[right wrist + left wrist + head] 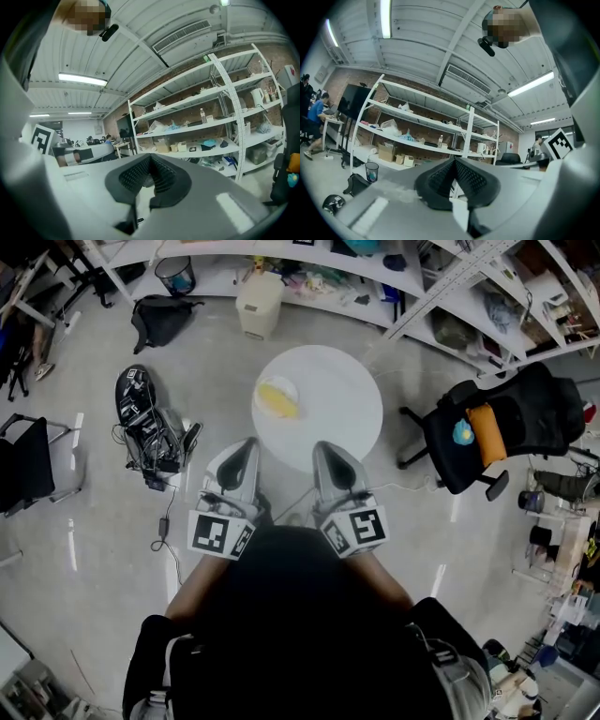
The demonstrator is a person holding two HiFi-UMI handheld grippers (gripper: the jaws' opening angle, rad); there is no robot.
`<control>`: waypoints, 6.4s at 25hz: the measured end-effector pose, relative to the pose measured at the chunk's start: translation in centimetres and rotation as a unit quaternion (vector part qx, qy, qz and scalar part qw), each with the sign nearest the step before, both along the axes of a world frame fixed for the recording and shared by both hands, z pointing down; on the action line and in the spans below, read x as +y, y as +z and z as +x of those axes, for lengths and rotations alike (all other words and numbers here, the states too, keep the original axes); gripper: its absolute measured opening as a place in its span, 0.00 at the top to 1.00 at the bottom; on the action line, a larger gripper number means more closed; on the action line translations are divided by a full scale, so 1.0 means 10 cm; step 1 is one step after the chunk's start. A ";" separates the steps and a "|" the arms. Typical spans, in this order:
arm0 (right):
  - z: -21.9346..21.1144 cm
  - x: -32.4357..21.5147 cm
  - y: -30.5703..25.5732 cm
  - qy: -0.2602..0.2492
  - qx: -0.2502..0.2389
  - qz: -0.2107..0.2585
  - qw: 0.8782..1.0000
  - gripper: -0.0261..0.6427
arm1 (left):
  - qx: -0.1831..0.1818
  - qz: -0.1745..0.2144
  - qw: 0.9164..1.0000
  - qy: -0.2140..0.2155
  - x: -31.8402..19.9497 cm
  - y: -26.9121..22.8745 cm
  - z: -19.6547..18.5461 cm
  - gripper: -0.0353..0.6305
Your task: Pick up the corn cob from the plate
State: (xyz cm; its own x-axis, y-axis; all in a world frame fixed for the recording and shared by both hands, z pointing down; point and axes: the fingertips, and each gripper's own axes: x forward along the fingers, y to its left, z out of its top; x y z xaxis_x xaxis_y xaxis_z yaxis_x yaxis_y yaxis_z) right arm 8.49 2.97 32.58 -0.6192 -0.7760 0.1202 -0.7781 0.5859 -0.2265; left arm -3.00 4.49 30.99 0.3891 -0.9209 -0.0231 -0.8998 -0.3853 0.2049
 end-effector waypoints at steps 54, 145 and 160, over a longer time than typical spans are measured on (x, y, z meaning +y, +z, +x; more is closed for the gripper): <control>-0.68 -1.54 1.22 0.030 0.076 -0.125 0.989 0.95 | 0.038 -0.108 0.992 0.048 -1.66 0.86 -0.57 0.94; -0.98 -1.74 4.37 -0.208 0.391 -0.301 0.845 0.56 | 0.082 -0.232 0.969 -0.028 -2.15 2.42 -0.98 0.94; -1.09 -1.64 3.46 -0.145 0.357 -0.268 0.883 0.56 | 0.080 -0.147 0.986 -0.008 -1.79 1.60 -1.13 0.94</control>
